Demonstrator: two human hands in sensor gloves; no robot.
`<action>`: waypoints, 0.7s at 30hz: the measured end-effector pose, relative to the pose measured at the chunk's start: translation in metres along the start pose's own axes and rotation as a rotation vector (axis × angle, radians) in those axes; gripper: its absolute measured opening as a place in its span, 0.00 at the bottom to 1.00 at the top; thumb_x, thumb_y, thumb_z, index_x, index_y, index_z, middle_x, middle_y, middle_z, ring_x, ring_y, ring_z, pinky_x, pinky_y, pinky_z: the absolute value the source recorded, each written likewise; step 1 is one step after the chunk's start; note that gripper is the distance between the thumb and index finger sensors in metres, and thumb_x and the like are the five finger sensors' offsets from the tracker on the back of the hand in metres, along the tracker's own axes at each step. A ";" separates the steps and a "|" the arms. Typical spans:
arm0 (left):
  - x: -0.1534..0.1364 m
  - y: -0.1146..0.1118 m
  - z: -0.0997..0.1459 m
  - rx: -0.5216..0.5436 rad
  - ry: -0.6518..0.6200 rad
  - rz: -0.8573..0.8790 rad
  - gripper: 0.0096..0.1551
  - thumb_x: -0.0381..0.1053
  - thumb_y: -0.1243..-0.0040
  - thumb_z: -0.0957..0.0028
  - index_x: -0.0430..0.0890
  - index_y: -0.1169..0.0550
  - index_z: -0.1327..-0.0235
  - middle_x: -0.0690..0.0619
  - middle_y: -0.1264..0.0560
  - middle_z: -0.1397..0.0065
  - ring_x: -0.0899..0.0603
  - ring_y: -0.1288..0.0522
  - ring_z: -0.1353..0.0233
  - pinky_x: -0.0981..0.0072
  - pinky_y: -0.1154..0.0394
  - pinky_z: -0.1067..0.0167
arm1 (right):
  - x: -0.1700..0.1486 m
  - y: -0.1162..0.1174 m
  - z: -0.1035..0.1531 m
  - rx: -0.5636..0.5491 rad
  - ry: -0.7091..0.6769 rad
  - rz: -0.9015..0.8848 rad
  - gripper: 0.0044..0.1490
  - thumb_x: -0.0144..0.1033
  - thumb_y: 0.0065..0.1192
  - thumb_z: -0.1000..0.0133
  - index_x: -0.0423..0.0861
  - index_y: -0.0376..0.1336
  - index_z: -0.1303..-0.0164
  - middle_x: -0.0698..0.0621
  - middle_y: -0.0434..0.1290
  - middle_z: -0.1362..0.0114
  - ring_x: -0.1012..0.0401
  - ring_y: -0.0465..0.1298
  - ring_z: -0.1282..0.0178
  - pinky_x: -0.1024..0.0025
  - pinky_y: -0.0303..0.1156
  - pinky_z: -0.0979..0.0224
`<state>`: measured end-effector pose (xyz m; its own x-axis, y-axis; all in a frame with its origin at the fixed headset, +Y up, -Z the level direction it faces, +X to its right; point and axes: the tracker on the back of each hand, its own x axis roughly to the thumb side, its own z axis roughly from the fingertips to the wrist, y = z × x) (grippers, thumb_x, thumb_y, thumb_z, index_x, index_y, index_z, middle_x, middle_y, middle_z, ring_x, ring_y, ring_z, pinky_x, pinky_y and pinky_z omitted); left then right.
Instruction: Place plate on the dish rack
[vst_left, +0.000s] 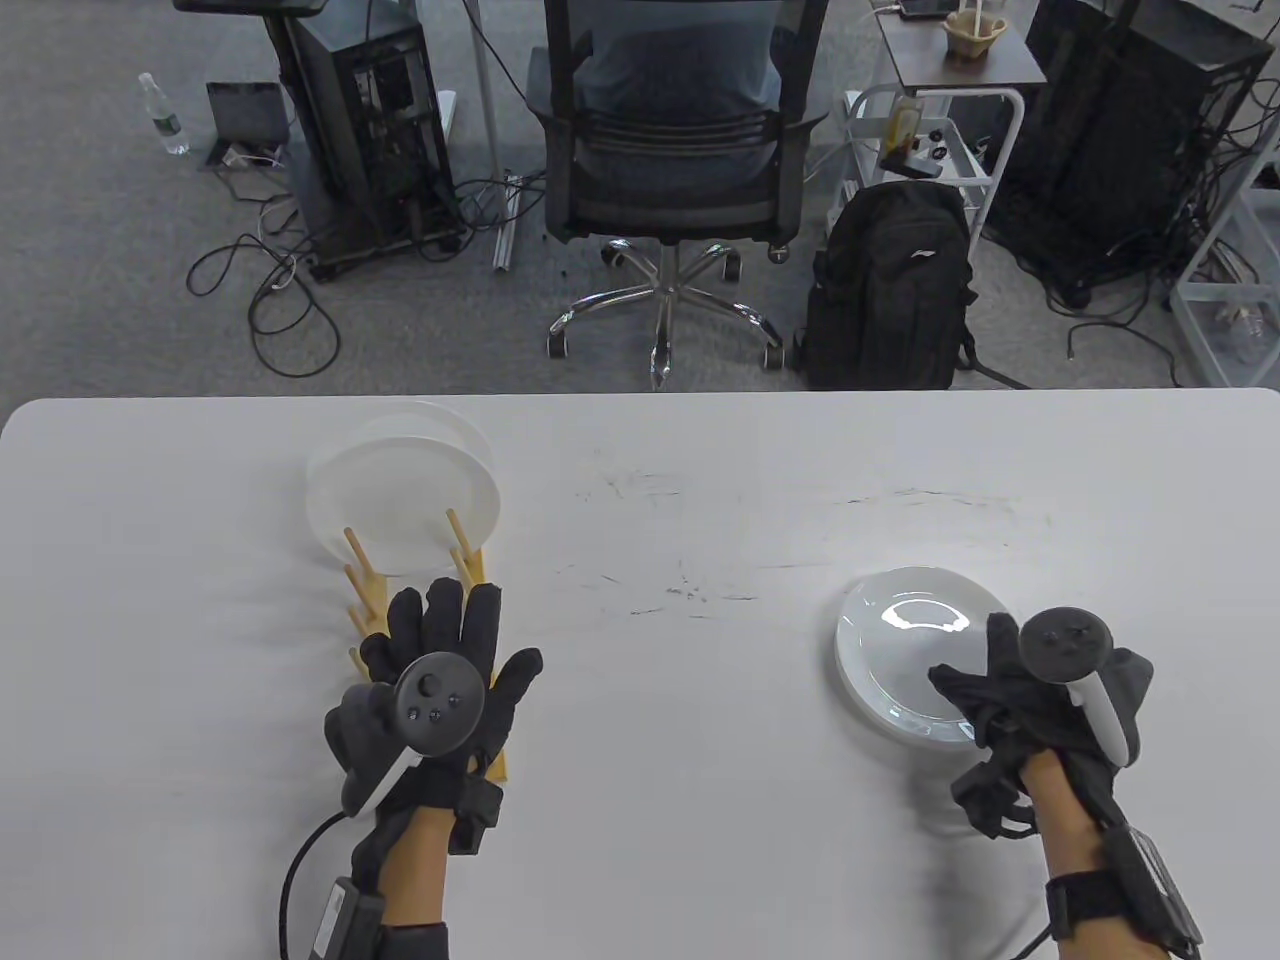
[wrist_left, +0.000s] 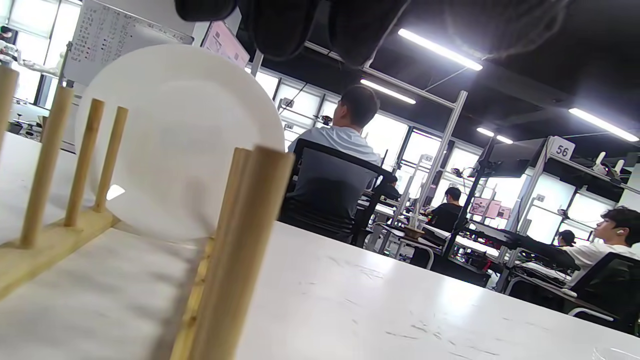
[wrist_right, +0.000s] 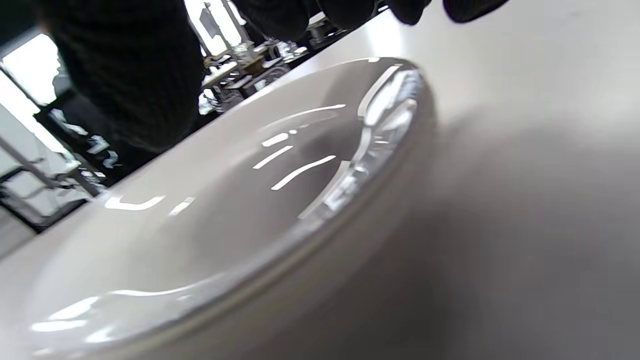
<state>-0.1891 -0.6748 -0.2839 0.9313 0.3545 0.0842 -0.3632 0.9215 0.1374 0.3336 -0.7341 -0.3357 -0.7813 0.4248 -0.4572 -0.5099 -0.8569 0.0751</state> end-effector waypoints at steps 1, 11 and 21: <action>0.001 -0.001 0.000 -0.013 -0.003 0.001 0.46 0.68 0.50 0.46 0.51 0.40 0.16 0.39 0.47 0.13 0.20 0.53 0.16 0.19 0.53 0.30 | -0.005 0.001 -0.002 -0.012 0.042 0.027 0.64 0.47 0.68 0.48 0.39 0.31 0.20 0.34 0.36 0.16 0.30 0.44 0.19 0.33 0.50 0.22; 0.002 -0.002 -0.001 -0.043 -0.008 0.017 0.46 0.68 0.50 0.46 0.50 0.40 0.16 0.39 0.47 0.13 0.20 0.53 0.16 0.20 0.52 0.30 | -0.035 0.006 -0.021 0.023 0.265 -0.047 0.55 0.47 0.68 0.51 0.29 0.50 0.26 0.45 0.71 0.41 0.55 0.82 0.62 0.62 0.80 0.60; 0.004 -0.005 -0.001 -0.055 -0.019 0.020 0.46 0.68 0.50 0.46 0.51 0.40 0.16 0.39 0.47 0.12 0.20 0.53 0.16 0.20 0.52 0.30 | -0.023 -0.053 0.009 -0.219 0.177 -0.196 0.30 0.31 0.62 0.47 0.33 0.60 0.37 0.44 0.81 0.46 0.54 0.88 0.67 0.70 0.84 0.71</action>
<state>-0.1833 -0.6776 -0.2854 0.9228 0.3705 0.1057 -0.3793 0.9217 0.0809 0.3756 -0.6955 -0.3210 -0.5922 0.5466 -0.5921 -0.5398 -0.8146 -0.2121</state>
